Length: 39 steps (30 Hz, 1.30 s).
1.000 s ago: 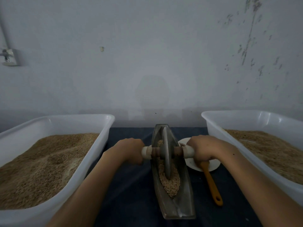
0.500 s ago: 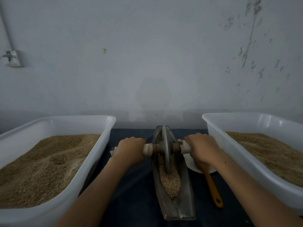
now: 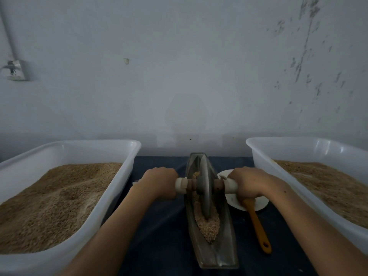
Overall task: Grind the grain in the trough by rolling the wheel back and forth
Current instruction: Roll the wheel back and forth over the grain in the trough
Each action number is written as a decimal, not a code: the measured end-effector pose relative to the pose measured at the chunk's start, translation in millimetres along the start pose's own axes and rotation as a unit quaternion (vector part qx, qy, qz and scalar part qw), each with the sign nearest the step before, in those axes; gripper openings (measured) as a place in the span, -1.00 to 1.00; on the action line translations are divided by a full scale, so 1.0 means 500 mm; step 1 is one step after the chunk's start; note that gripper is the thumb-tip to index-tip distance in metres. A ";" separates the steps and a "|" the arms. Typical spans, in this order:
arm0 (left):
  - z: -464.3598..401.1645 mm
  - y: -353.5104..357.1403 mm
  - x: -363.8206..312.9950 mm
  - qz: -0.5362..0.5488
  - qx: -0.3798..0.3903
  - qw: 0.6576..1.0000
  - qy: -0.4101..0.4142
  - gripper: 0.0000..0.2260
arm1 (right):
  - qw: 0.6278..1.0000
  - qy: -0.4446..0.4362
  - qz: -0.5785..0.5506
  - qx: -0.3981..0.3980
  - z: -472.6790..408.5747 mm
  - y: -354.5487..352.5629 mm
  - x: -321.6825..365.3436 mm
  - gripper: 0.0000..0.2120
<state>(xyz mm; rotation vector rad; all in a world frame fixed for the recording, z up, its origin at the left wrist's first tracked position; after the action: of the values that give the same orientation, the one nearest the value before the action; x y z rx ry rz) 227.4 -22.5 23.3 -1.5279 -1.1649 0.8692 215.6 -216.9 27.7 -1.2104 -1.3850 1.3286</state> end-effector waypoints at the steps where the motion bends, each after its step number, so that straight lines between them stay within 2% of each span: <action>1: -0.003 -0.008 -0.001 -0.013 -0.037 0.999 0.002 -0.80 | 1.000 0.001 0.005 -0.029 -0.004 -0.003 0.000 -0.82; 5: -0.004 -0.031 -0.007 -0.054 -0.181 0.982 -0.006 -0.87 | 0.980 0.002 0.012 -0.199 -0.010 -0.024 0.005 -0.84; 8: -0.003 -0.033 -0.009 -0.060 -0.216 0.975 -0.008 -0.87 | 0.977 0.012 0.007 -0.212 -0.011 -0.022 0.001 -0.83; 12: -0.007 -0.028 -0.005 -0.043 -0.184 0.982 0.008 -0.87 | 0.988 0.004 0.021 -0.152 -0.013 -0.013 -0.001 -0.85; 18: -0.001 0.010 0.004 0.037 0.018 0.999 0.016 -0.83 | 0.999 -0.011 0.030 -0.024 -0.004 -0.008 0.004 -0.81; 22: 0.004 0.020 0.006 0.059 0.062 0.996 0.012 -0.80 | 0.999 -0.006 0.036 -0.007 -0.002 -0.006 0.005 -0.74; 25: -0.001 0.022 0.010 0.054 0.039 0.998 0.005 -0.81 | 0.998 -0.004 0.045 -0.044 -0.010 -0.010 0.006 -0.76; 30: -0.010 0.001 0.011 0.001 -0.096 0.995 0.011 -0.88 | 0.981 0.012 0.041 -0.189 -0.021 -0.022 0.006 -0.84; 33: -0.008 -0.007 0.011 0.002 -0.154 0.988 0.005 -0.89 | 0.968 0.014 0.047 -0.245 -0.023 -0.027 0.008 -0.82; 36: -0.004 -0.008 0.010 0.007 -0.162 0.987 0.002 -0.89 | 0.968 0.011 0.054 -0.246 -0.022 -0.027 0.008 -0.81; 39: -0.007 -0.009 0.008 0.000 -0.138 0.990 0.012 -0.89 | 0.979 0.009 0.057 -0.198 -0.019 -0.024 0.007 -0.86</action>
<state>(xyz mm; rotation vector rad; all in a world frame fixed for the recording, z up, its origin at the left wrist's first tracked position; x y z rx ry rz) 230.6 -19.3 28.5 -1.7554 -1.3089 0.7087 223.3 -211.6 40.4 -1.5804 -1.6375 1.1452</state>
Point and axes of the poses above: each hand's wrist, its own z-axis away from the middle knuckle, its own y-axis out of the palm, x = y × z, the point moved 8 cm from there along -z, towards the middle knuckle, and after that the axes turned 15 degrees about -x, right-handed, at the moved point
